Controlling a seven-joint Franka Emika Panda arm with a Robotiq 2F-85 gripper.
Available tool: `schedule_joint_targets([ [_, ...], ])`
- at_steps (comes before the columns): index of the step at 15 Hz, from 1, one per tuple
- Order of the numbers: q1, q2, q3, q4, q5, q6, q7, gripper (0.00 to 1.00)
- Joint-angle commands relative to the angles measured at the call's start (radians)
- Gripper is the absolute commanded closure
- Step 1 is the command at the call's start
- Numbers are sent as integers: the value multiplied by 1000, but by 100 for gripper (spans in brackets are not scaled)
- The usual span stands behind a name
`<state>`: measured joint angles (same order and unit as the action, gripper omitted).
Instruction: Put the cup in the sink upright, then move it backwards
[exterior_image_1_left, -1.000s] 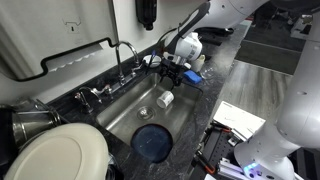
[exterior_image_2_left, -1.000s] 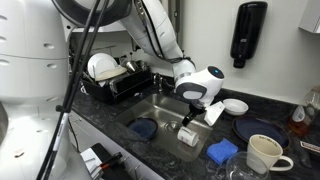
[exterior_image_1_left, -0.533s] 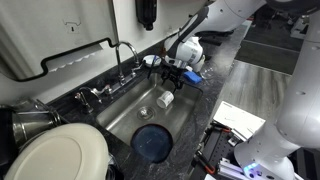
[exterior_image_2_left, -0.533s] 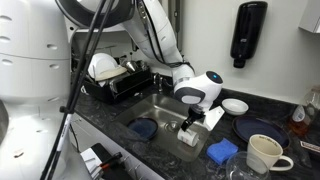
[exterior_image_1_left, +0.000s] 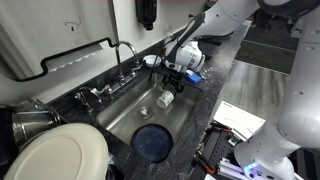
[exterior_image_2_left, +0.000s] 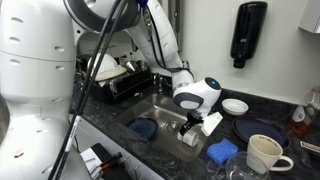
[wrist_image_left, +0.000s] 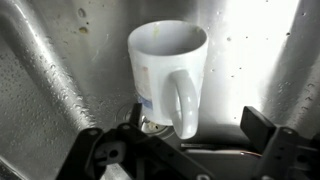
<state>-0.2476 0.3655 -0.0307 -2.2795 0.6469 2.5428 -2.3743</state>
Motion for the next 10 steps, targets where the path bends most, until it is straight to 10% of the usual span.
schedule_joint_targets([
  [1, -23, 49, 30, 17, 24, 56, 6, 1],
  [2, -30, 56, 39, 22, 39, 65, 5, 25],
  [10, -25, 56, 56, 30, 65, 100, 15, 72],
])
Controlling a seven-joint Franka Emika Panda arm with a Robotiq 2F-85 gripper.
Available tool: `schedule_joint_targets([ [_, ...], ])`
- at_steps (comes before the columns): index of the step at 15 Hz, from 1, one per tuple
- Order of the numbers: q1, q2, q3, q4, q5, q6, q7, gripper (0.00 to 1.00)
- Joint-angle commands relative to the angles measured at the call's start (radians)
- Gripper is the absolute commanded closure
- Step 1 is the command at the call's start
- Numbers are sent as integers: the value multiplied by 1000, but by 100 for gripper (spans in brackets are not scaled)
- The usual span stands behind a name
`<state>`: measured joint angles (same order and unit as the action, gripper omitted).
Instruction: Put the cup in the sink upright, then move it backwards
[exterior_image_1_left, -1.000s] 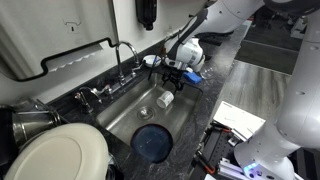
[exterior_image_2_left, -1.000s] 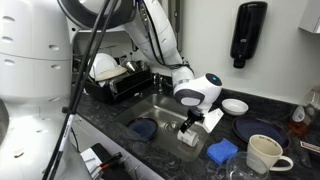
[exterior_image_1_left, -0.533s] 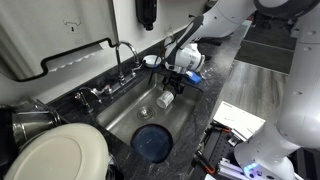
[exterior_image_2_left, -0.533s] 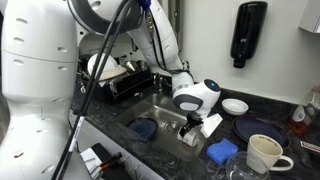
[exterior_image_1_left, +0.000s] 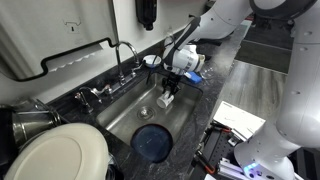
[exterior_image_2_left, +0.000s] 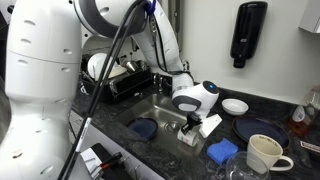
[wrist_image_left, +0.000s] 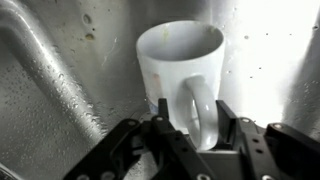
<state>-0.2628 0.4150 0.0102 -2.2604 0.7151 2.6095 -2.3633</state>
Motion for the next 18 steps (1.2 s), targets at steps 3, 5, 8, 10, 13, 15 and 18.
schedule_joint_targets([
  [3, 0, -12, 10, 0, -27, 71, 17, 92],
  [5, 27, -35, -2, -25, -76, 133, 53, 99],
  [8, 91, -71, -30, -82, -265, 260, 189, 95],
  [10, 219, -88, -133, -128, -414, 317, 292, 95],
  [13, 427, -102, -329, -195, -710, 371, 496, 95],
  [15, 567, -81, -477, -200, -893, 403, 621, 95],
  [18, 799, -42, -709, -173, -1171, 417, 835, 95],
])
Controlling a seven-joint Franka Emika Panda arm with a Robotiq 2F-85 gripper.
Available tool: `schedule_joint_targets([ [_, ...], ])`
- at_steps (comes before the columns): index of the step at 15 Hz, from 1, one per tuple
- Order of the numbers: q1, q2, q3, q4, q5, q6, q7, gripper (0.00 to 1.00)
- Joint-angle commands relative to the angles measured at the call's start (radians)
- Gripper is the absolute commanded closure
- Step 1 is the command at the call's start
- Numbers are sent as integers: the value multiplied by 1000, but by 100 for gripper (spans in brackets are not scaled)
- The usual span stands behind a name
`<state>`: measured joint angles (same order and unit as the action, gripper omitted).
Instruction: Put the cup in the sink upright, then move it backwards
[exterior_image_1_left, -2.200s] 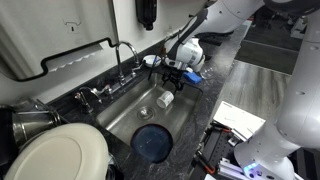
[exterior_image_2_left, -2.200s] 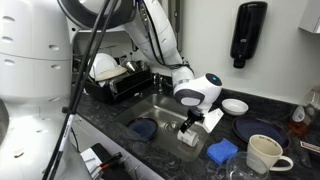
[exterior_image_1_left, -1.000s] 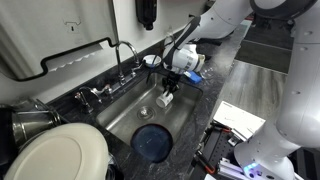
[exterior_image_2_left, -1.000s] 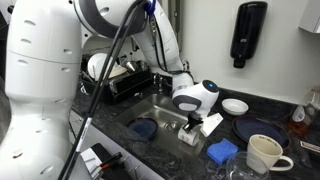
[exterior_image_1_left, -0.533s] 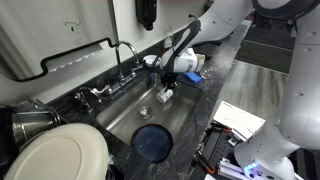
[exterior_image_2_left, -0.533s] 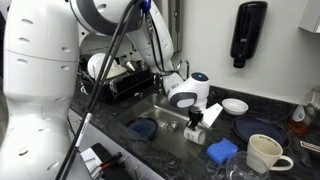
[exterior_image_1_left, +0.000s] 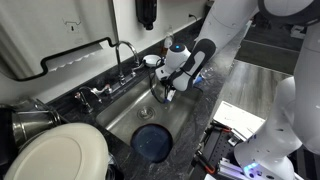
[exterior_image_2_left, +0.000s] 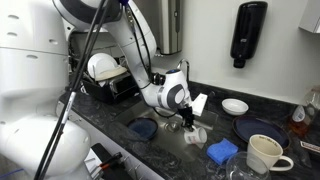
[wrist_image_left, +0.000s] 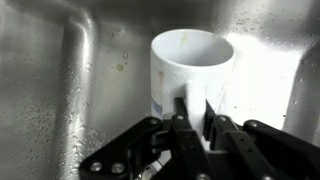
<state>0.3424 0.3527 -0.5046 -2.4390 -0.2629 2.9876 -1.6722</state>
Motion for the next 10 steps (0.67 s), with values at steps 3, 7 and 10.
schedule_joint_targets([
  [3, 391, 16, -338, -8, -360, -9, 316, 95],
  [7, 521, 13, -374, -28, -414, -69, 417, 95],
  [10, 621, 65, -429, -18, -454, -73, 534, 95],
])
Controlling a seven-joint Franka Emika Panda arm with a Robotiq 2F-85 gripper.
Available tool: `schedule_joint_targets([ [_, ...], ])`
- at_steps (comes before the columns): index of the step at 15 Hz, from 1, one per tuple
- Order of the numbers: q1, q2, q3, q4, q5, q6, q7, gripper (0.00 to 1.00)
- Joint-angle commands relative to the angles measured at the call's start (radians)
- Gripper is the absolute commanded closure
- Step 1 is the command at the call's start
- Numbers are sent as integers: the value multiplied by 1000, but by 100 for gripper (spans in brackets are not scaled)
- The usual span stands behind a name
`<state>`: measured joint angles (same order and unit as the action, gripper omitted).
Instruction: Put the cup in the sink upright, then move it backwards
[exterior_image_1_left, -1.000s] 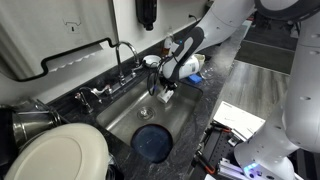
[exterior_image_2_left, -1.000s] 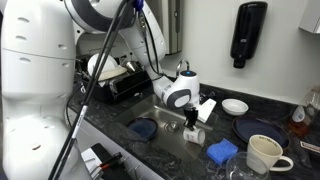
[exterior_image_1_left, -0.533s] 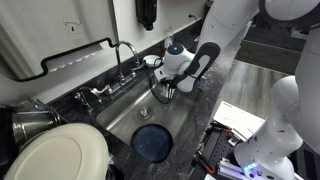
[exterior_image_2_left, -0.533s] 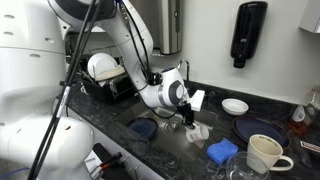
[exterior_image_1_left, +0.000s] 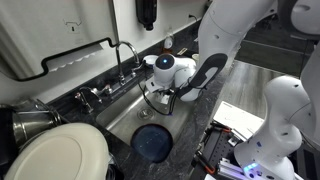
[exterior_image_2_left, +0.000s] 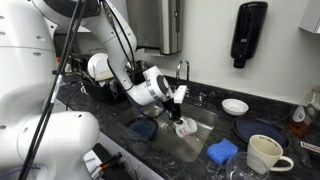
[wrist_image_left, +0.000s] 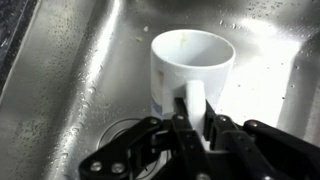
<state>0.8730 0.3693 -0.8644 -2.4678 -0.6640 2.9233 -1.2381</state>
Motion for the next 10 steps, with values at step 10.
schedule_joint_targets([
  [10, 220, 274, -135, 73, -357, -62, 632, 95],
])
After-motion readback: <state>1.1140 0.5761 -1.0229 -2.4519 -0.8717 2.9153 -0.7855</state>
